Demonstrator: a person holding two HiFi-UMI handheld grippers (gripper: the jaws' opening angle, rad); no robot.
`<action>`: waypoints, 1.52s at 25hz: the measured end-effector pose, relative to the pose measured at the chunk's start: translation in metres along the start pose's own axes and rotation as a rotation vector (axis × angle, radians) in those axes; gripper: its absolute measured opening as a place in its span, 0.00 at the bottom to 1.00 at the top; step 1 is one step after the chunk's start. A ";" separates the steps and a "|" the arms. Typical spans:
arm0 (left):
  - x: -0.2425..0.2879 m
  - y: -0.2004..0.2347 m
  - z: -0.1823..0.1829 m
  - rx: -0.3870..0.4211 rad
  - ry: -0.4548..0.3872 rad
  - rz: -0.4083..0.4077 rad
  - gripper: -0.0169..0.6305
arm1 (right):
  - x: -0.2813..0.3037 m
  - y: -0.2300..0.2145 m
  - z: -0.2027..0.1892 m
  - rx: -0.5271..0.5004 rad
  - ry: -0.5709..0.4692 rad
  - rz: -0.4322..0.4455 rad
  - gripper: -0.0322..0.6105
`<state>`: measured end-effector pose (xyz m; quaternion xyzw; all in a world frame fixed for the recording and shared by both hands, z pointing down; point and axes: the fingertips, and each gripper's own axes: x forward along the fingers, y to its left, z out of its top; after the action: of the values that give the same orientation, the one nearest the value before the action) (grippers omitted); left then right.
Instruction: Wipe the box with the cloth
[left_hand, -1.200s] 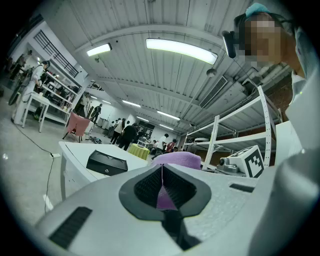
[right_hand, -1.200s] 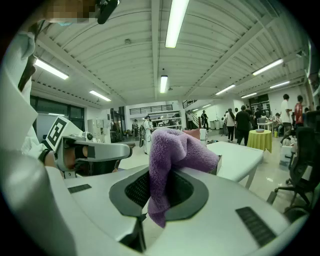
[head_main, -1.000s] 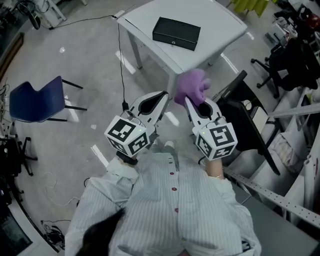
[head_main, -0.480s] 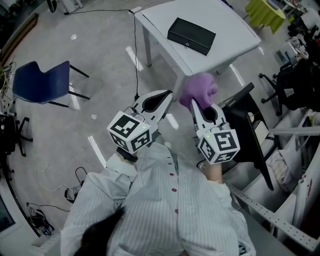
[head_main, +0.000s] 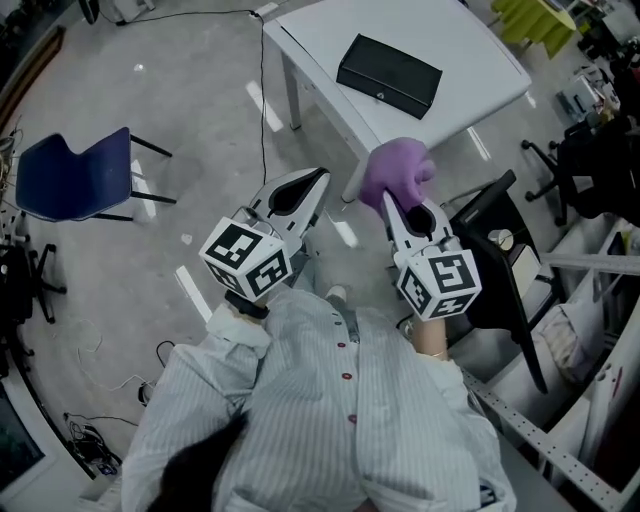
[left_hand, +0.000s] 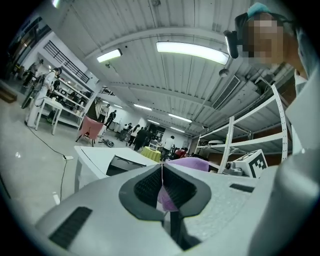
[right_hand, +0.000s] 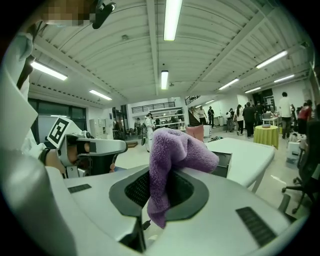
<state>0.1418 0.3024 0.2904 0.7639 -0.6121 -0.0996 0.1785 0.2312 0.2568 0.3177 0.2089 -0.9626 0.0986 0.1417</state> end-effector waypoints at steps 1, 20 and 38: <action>0.008 0.011 0.004 -0.002 0.006 -0.007 0.05 | 0.012 -0.005 0.004 0.002 0.004 -0.008 0.13; 0.097 0.168 0.072 0.027 0.118 -0.198 0.05 | 0.186 -0.050 0.058 0.075 0.030 -0.196 0.13; 0.168 0.195 0.060 0.021 0.180 -0.262 0.05 | 0.218 -0.116 0.053 0.121 0.054 -0.269 0.13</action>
<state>-0.0176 0.0941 0.3233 0.8448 -0.4897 -0.0468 0.2104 0.0783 0.0581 0.3515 0.3416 -0.9140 0.1418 0.1665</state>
